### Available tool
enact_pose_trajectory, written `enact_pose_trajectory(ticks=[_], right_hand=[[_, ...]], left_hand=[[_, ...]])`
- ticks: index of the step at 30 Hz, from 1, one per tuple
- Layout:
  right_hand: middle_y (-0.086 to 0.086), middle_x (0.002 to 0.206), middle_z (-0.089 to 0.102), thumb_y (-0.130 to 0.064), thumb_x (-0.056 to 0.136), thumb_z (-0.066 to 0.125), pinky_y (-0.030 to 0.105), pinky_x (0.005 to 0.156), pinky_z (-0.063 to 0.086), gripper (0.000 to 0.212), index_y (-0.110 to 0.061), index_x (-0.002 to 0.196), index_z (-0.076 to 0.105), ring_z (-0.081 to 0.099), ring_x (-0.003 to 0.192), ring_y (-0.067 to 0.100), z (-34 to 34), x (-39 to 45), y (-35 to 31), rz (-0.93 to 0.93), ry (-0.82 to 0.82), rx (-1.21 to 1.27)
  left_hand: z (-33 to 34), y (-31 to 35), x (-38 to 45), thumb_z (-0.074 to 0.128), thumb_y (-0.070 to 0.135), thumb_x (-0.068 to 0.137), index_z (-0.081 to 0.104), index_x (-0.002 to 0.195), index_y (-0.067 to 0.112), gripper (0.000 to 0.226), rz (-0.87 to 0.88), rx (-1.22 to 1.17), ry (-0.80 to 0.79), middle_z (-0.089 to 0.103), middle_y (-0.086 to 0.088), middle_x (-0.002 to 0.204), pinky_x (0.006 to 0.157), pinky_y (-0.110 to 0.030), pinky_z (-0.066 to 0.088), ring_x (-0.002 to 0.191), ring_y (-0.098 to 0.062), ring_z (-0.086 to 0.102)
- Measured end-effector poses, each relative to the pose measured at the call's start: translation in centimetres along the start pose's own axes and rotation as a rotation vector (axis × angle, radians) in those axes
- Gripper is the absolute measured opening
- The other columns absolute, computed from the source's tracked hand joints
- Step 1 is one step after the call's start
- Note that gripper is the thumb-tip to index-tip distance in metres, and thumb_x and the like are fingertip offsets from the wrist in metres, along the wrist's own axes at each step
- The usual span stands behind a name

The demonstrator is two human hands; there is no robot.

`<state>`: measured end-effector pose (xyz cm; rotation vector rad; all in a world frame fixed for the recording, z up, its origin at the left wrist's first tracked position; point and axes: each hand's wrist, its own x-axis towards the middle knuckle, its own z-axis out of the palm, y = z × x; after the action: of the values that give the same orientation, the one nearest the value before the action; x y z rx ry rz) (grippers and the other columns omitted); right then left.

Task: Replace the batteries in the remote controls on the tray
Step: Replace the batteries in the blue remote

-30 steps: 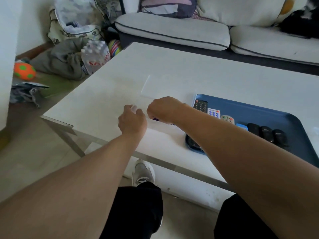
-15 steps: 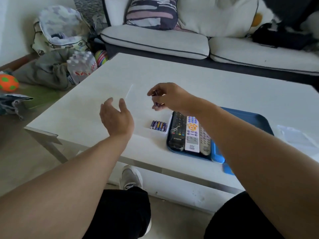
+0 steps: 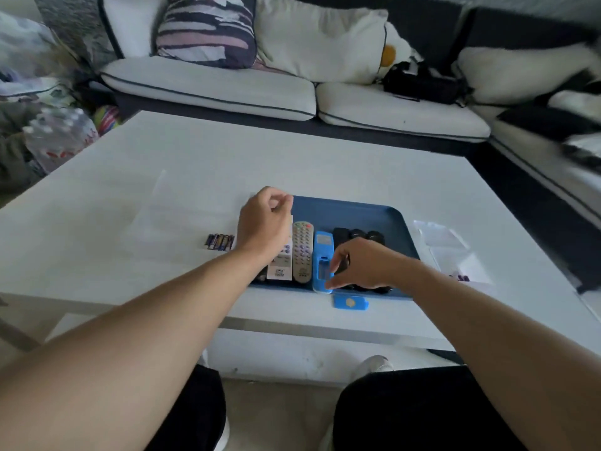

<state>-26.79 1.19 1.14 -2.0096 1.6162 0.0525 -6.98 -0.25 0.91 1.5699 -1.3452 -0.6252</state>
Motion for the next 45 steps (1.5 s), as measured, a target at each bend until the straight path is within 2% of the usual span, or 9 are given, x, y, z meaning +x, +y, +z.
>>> enact_pose_trajectory(ticks=[5, 10, 15, 20, 24, 28, 32, 39, 45], right_hand=[[-0.013, 0.080, 0.058, -0.057, 0.076, 0.078, 0.027, 0.060, 0.047, 0.033, -0.036, 0.094, 0.060, 0.063, 0.071, 0.012, 1.9, -0.3, -0.5, -0.035, 0.059, -0.244], [-0.008, 0.096, 0.062, -0.055, 0.086, 0.068, 0.029, 0.069, 0.042, 0.028, -0.038, 0.109, 0.062, 0.058, 0.082, 0.016, 1.7, -0.9, -1.4, -0.065, 0.111, -0.346], [-0.007, 0.098, 0.066, -0.053, 0.090, 0.063, 0.032, 0.071, 0.044, 0.026, -0.036, 0.108, 0.058, 0.061, 0.084, 0.019, -1.1, -2.5, -2.2, -0.059, 0.301, -0.331], [-0.009, 0.092, 0.067, -0.056, 0.090, 0.062, 0.034, 0.071, 0.047, 0.025, -0.038, 0.107, 0.057, 0.062, 0.083, 0.020, -2.2, -3.5, -3.1, -0.175, 0.369, -0.275], [-0.014, 0.080, 0.061, -0.047, 0.086, 0.072, 0.026, 0.068, 0.049, 0.022, -0.038, 0.105, 0.065, 0.057, 0.073, 0.004, -2.3, -3.4, -3.2, -0.200, 0.292, 0.000], [-0.003, 0.065, 0.053, -0.040, 0.083, 0.078, 0.017, 0.051, 0.039, 0.021, -0.025, 0.098, 0.074, 0.047, 0.057, 0.009, -2.6, -3.2, -2.7, -0.105, 0.155, 0.520], [0.014, 0.088, 0.059, -0.009, 0.098, 0.060, 0.033, 0.075, 0.060, 0.019, -0.003, 0.115, 0.067, 0.063, 0.079, 0.024, -3.0, -2.5, -1.8, 0.071, -0.157, 0.992], [0.012, 0.101, 0.074, -0.003, 0.100, 0.054, 0.036, 0.087, 0.060, 0.016, -0.005, 0.110, 0.066, 0.072, 0.090, 0.023, -3.8, -2.0, -1.9, 0.011, -0.157, 1.178], [0.006, 0.116, 0.073, -0.009, 0.100, 0.054, 0.034, 0.096, 0.055, 0.013, -0.011, 0.103, 0.066, 0.069, 0.096, 0.021, -4.5, -1.8, -2.3, -0.045, -0.126, 1.373]], left_hand=[[2.5, 0.7, -0.5, 0.062, 0.029, 0.092, 0.065, 0.099, 0.024, 0.009, -0.167, -0.070, -0.124, 0.071, 0.007, 0.094, 0.082, -0.037, 0.056, 0.087, -0.015, 0.067], [3.0, 1.6, -0.7, 0.061, 0.025, 0.094, 0.068, 0.100, 0.020, 0.010, -0.224, -0.105, -0.148, 0.071, 0.010, 0.083, 0.056, -0.024, 0.049, 0.061, -0.001, 0.057], [2.7, 2.3, -0.3, 0.058, 0.047, 0.092, 0.066, 0.110, 0.014, 0.039, -0.292, -0.125, -0.109, 0.070, 0.003, 0.103, 0.073, -0.034, 0.049, 0.087, -0.017, 0.065], [2.3, 3.2, -1.5, 0.049, 0.050, 0.101, 0.068, 0.108, 0.011, 0.044, -0.454, -0.404, -0.485, 0.074, -0.008, 0.089, 0.076, -0.043, 0.060, 0.082, -0.030, 0.071], [2.1, 2.5, -1.6, 0.041, 0.039, 0.105, 0.060, 0.123, 0.014, 0.036, -0.422, -0.332, -0.405, 0.072, -0.011, 0.105, 0.056, -0.034, 0.058, 0.076, -0.024, 0.071], [1.5, 1.9, -1.5, 0.040, 0.034, 0.107, 0.056, 0.123, 0.017, 0.029, -0.459, -0.357, -0.360, 0.072, -0.004, 0.100, 0.056, -0.039, 0.062, 0.072, -0.026, 0.073], [1.0, 1.4, -1.1, 0.044, 0.032, 0.107, 0.055, 0.124, 0.017, 0.025, -0.499, -0.407, -0.332, 0.068, -0.014, 0.113, 0.069, -0.048, 0.064, 0.082, -0.036, 0.075], [0.5, 1.3, -0.9, 0.044, 0.035, 0.107, 0.061, 0.120, 0.019, 0.027, -0.487, -0.473, -0.448, 0.075, -0.003, 0.088, 0.080, -0.058, 0.060, 0.080, -0.029, 0.075], [0.4, 1.5, -0.9, 0.043, 0.035, 0.107, 0.060, 0.132, 0.018, 0.034, -0.475, -0.597, -0.536, 0.071, -0.013, 0.111, 0.069, -0.049, 0.062, 0.088, -0.032, 0.076]])
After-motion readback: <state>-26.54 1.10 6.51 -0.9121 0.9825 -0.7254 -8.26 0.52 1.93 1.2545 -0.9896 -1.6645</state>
